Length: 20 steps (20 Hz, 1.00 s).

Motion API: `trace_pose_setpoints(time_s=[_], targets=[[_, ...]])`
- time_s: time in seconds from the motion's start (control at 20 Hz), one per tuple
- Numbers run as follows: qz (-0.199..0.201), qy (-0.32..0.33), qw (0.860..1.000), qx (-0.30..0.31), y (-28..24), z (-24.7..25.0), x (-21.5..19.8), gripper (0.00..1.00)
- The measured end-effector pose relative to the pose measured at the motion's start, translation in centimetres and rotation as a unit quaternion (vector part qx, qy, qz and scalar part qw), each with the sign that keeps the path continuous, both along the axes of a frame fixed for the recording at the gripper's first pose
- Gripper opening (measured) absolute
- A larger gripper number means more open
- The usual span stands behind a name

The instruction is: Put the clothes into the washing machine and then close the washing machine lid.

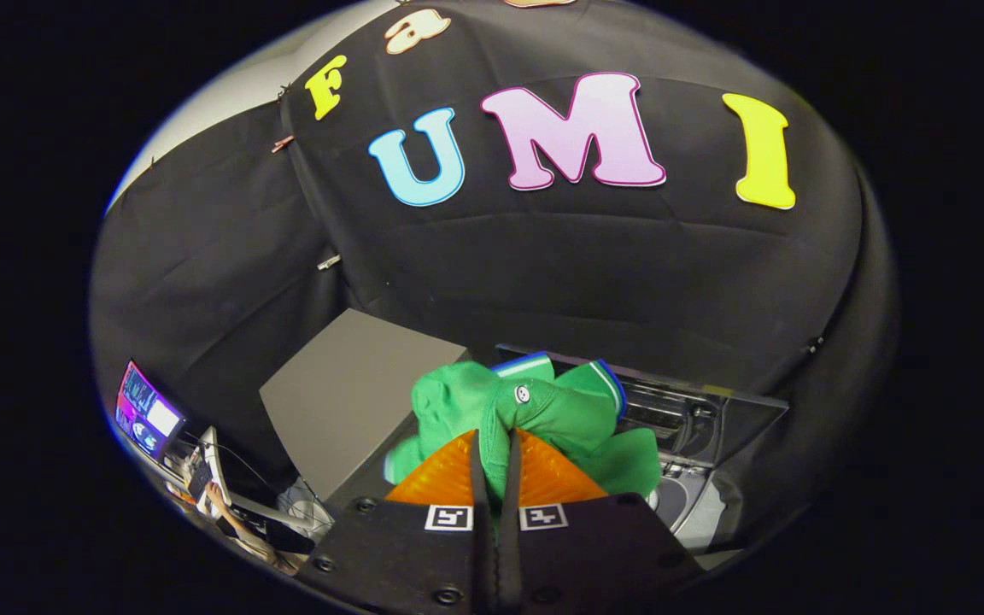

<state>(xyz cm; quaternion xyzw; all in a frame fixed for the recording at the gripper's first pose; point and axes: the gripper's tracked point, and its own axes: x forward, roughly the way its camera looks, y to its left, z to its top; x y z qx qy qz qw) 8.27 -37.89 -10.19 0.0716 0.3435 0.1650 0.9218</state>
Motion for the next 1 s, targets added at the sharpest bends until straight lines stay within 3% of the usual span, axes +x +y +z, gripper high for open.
trace_pose_setpoints(time_s=[0.15, 0.25, 0.55, 0.75, 1.0], targets=[[0.017, -0.012, 0.999, -0.030, -1.3, -1.8, 0.9, 0.06], [0.008, -0.011, 0.999, -0.044, -2.4, -3.5, 1.8, 0.05], [-0.054, 0.008, 0.998, -0.005, -3.0, -7.6, 2.0, 0.05], [-0.070, 0.018, 0.997, -0.018, -3.3, -10.9, 0.4, 0.06], [-0.145, 0.070, 0.987, -0.018, -6.8, -18.5, -0.8, 0.05]])
